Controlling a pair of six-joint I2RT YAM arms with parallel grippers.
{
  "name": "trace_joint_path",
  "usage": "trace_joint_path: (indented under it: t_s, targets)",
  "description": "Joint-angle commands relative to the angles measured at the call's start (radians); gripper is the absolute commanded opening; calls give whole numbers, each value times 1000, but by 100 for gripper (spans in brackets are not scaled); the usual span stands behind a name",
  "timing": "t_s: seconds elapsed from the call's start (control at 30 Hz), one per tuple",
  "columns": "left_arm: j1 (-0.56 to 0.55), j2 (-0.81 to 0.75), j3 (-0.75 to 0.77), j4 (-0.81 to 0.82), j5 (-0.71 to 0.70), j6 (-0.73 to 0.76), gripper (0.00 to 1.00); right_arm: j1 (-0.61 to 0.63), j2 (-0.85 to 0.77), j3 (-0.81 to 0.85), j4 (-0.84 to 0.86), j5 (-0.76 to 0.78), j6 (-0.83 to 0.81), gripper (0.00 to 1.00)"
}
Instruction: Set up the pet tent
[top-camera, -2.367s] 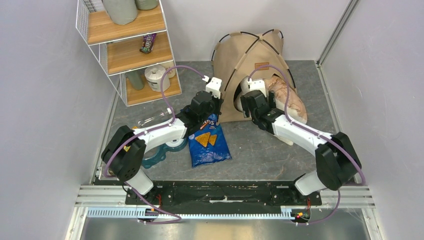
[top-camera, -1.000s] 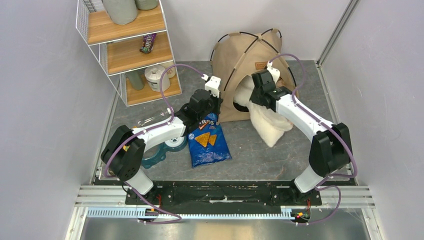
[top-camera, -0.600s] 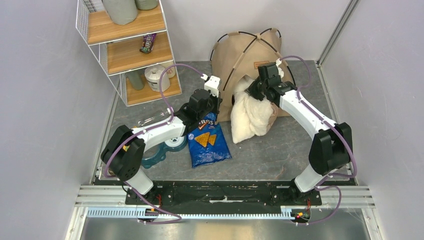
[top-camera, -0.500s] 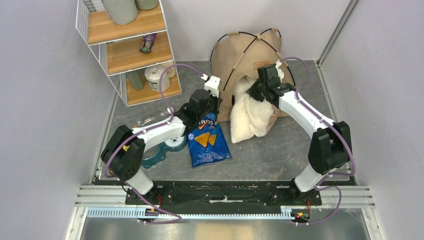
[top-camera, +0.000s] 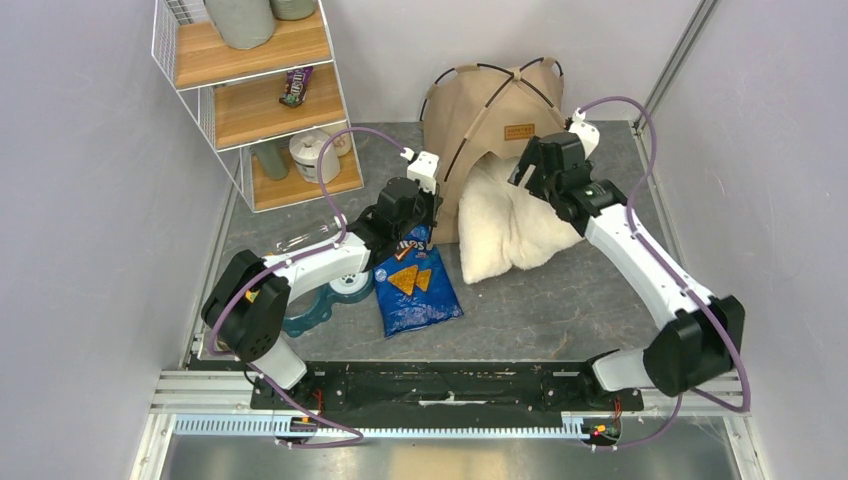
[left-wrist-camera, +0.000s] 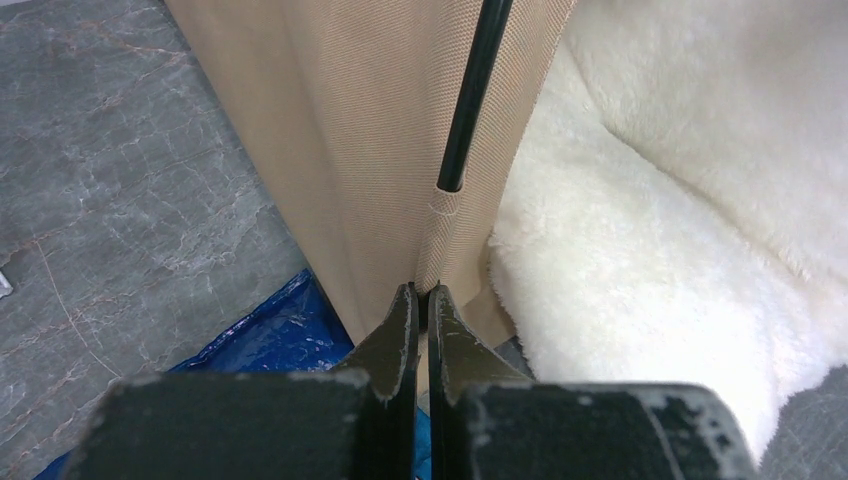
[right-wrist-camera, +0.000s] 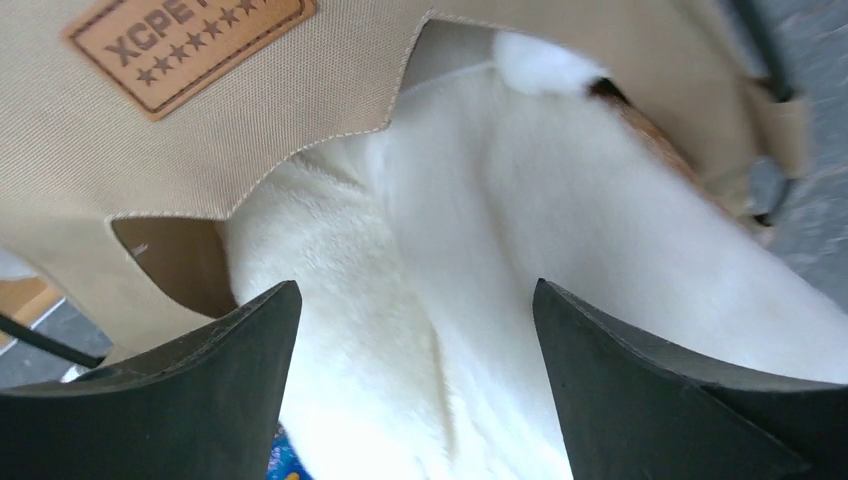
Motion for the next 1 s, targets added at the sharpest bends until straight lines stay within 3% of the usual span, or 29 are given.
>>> trace_joint_path:
  t_s: [0.0,0.1,0.3,0.43,0.57,0.8,0.87,0.9,0.93,0.97]
  targets:
    - [9,-6,30,4,-14,9,2,3,-81,16,-95,87,-142,93]
    - [9,-5,33,-1,-14,8,2,3,-132,-6,-115,108,-198,95]
    - [9,-4,38,-11,-13,5,2,29,-194,-70,-80,-89,-343,97]
    - [9,-2,39,-15,-13,4,2,118,-199,-127,-7,-120,-357,97]
    - [9,-3,38,-19,-11,2,2,179,-127,-184,108,-147,-376,97]
    - [8,-11,35,-29,-7,1,2,183,94,-249,369,-175,-413,97]
    - [9,-14,35,-33,-6,1,2,182,146,-255,436,-184,-389,91]
    - [8,-16,35,-33,-6,1,2,182,166,-263,462,-181,-369,82]
    - [9,-16,35,-34,-7,1,2,181,175,-270,501,-171,-341,70]
    - [9,-19,35,-37,-6,2,2,181,178,-275,521,-156,-320,49]
